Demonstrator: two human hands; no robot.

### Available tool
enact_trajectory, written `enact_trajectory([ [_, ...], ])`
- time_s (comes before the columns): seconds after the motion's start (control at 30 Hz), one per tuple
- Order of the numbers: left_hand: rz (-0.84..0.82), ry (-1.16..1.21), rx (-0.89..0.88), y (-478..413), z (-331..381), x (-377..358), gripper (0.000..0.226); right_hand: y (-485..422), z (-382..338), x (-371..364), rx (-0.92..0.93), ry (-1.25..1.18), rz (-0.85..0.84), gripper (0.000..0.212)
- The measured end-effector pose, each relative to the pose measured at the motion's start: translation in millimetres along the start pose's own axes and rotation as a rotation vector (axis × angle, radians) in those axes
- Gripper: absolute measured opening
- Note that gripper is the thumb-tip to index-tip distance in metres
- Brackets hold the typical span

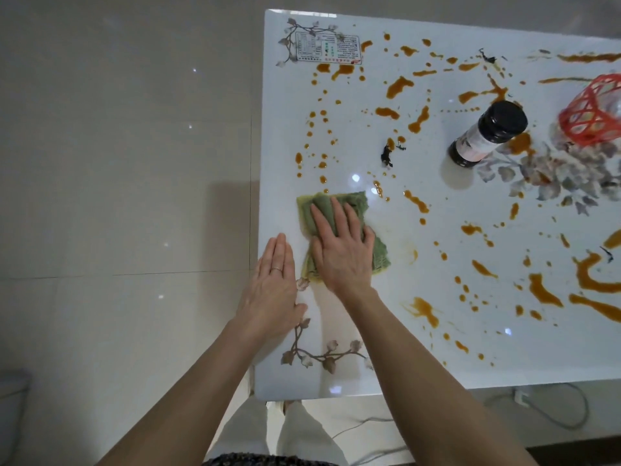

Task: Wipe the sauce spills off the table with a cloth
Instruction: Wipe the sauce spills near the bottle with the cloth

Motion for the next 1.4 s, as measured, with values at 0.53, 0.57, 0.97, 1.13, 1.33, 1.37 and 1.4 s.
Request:
enact_trajectory([
  [0.53,-0.005,0.081,-0.013,0.3,-0.3,3.2,0.107,62.7,69.7,2.7,-0.145,0.022,0.042,0.052],
  [0.57,-0.002,0.088,-0.011,0.4,-0.2,3.9,0.107,60.6,81.4,3.9,-0.235,-0.016,0.041,0.052],
  [0.97,-0.011,0.123,0.010,0.8,-0.4,4.3,0.109,103.7,57.6,0.7,-0.105,-0.132,0.078,0.048],
  [1.13,-0.010,0.107,0.012,0.8,0.0,4.4,0.110,114.7,36.7,-6.5,-0.353,-0.210,0.101,0.055],
  [1.33,-0.019,0.109,0.015,1.5,0.1,3.8,0.109,156.5,19.2,-10.0,0.096,-0.016,0.035,0.054],
  [1.37,-0.023,0.109,0.019,1.6,0.2,3.8,0.109,153.4,32.8,-6.8,0.107,0.005,0.040,0.054],
  [1.4,-0.026,0.113,0.020,1.7,0.2,3.8,0.109,148.0,47.8,-3.8,0.070,0.012,0.043,0.054],
])
Point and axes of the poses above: each hand's wrist, its own y-axis away from the middle knuckle, its own x-axis out of the back of the hand, z = x × y, the point moved 10 cm from there along -y, towards the middle knuckle, and after that the axes turned 2 degrees about x, right-handed, at the moved point
